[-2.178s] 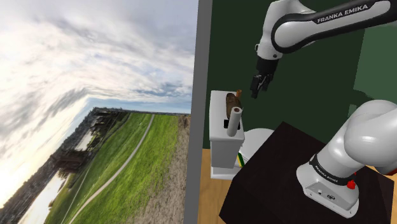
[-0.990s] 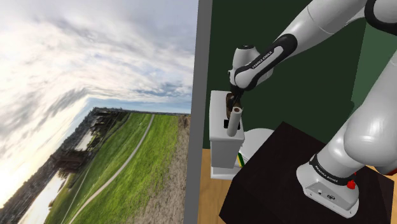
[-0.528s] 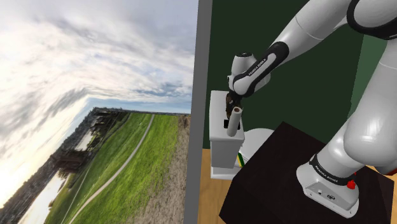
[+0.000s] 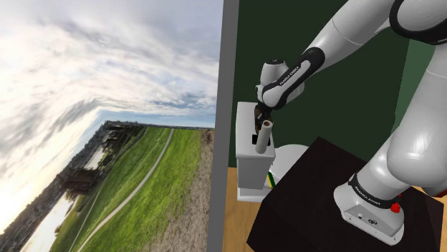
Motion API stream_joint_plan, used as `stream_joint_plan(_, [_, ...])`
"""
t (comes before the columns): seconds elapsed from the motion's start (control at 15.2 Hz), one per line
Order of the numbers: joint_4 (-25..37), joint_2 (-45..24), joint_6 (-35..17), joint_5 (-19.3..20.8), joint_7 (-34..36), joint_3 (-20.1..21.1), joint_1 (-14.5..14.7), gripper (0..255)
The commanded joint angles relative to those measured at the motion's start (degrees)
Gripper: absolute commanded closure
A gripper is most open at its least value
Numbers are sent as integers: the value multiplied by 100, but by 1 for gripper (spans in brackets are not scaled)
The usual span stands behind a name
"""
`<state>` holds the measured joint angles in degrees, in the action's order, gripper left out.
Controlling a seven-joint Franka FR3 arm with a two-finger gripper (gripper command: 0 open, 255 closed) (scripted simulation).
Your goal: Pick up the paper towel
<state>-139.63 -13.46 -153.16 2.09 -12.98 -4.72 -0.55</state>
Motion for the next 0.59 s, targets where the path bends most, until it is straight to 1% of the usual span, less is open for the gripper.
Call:
stream_joint_plan(0.0, [-7, -11, -1, 2, -2, -4, -4, 255])
stream_joint_plan(0.07, [-5, -4, 8, 4, 8, -3, 2, 255])
stream_joint_plan(0.53, [-3, 524, 537, 48, 24, -22, 18, 255])
